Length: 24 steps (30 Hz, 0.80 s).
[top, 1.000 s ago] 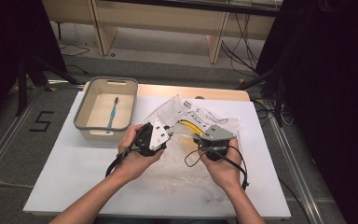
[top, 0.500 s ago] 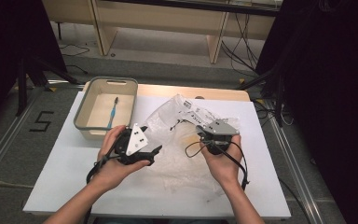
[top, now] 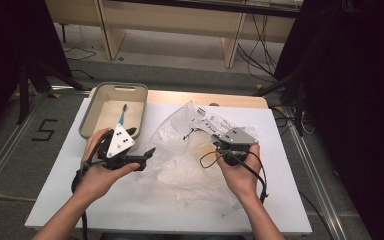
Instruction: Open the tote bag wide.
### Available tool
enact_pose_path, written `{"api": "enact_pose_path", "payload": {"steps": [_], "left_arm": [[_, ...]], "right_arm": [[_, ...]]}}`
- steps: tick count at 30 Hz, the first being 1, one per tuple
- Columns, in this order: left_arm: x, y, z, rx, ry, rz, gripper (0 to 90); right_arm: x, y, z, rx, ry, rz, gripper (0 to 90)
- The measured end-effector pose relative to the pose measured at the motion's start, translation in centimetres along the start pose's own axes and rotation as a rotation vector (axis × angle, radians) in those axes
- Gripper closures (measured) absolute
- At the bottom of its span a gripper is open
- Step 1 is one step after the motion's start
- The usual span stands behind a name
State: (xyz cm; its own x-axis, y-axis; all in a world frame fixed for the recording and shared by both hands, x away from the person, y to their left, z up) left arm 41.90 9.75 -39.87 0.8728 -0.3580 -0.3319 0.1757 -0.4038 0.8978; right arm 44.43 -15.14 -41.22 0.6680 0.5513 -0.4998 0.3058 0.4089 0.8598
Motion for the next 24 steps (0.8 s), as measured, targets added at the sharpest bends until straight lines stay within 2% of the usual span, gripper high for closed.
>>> {"api": "enact_pose_path", "payload": {"steps": [9, 20, 24], "left_arm": [[0.9, -1.4, -1.8, -0.023, 0.041, -0.052, 21.1], [2.1, -2.1, -4.3, -0.074, 0.086, -0.082, 21.6], [2.7, -2.4, -4.9, -0.073, 0.092, -0.099, 21.6]], "right_arm": [[-0.1, -0.1, -0.2, -0.007, 0.005, -0.002, 90.0], [-0.3, -0.3, -0.3, -0.012, 0.008, -0.004, 90.0], [-0.4, -0.3, -0.2, -0.007, 0.005, -0.005, 90.0]]}}
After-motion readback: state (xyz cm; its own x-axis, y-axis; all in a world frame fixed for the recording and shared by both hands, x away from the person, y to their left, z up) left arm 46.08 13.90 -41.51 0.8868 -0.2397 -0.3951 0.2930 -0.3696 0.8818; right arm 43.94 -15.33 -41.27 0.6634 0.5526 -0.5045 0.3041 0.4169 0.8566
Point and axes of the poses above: each handheld gripper's, and its own axes: x roughly forward along the jaws, y roughly out of its top, z roughly to its right, the point moved 8 cm from there along x, roughly forward along the jaws, and after that the axes turned 11 degrees about y, right-handed, at the moved point
